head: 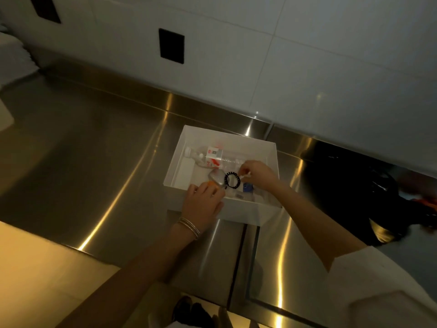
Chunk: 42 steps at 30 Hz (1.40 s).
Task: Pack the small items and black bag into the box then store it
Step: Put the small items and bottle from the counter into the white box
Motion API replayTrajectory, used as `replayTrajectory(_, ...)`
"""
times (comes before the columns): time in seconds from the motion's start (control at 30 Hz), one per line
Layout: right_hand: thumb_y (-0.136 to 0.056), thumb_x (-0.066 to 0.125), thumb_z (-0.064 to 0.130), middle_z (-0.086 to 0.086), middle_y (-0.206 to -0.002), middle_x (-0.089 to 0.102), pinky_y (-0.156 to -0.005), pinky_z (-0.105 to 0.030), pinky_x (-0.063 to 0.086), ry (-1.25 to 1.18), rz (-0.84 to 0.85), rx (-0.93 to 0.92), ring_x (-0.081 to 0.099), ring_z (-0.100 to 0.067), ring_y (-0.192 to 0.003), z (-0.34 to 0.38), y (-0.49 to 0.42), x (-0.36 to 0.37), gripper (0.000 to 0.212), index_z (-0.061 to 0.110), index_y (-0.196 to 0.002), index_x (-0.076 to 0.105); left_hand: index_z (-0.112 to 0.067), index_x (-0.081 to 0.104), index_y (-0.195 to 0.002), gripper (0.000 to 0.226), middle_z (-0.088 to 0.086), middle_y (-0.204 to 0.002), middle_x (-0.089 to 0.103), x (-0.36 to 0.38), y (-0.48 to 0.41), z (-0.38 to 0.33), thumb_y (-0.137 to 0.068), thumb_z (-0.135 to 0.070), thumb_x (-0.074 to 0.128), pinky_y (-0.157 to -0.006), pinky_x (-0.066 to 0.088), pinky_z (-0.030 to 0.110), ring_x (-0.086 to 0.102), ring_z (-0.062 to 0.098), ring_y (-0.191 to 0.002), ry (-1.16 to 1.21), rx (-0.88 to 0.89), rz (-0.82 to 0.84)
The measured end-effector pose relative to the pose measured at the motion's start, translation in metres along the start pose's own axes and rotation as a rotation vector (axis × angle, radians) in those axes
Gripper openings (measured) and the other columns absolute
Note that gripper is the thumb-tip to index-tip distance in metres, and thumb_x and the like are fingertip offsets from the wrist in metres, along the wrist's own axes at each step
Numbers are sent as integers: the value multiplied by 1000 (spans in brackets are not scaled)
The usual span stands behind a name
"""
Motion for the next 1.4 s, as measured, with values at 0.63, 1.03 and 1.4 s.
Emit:
replayTrajectory(0.63, -79, 70, 25, -3, -94, 61, -81, -30, 48, -63, 149, -11, 57, -18, -86, 58, -28, 30, 26, 10, -99, 62, -14, 63, -76, 34, 3, -67, 62, -9, 8, 47, -59, -36, 83, -55, 45, 30, 57, 22, -58, -74, -45, 124)
replayTrajectory(1.03, -82, 67, 20, -12, -101, 67, -82, -36, 54, -102, -10, 178, 63, -25, -91, 94, -69, 47, 23, 7, -101, 66, -17, 62, -79, 31, 2, -73, 62, -6, 10, 46, -60, -34, 80, -57, 44, 29, 56, 21, -63, -30, -51, 121)
replayTrajectory(1.4, -84, 64, 16, -9, -114, 66, -91, -33, 48, -87, 32, 66, 61, -24, -103, 44, -14, -1, 32, 12, -115, 63, -18, 60, -86, 29, 4, -86, 64, -14, -18, 24, -69, -39, 74, -62, 40, 30, 57, 23, -76, 161, 27, 198)
Point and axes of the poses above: each hand's wrist, its own y-axis away from the middle knuckle, its own x-axis out of the palm, z = x × y, the point moved 5 cm from there along -y, towards the middle knuckle
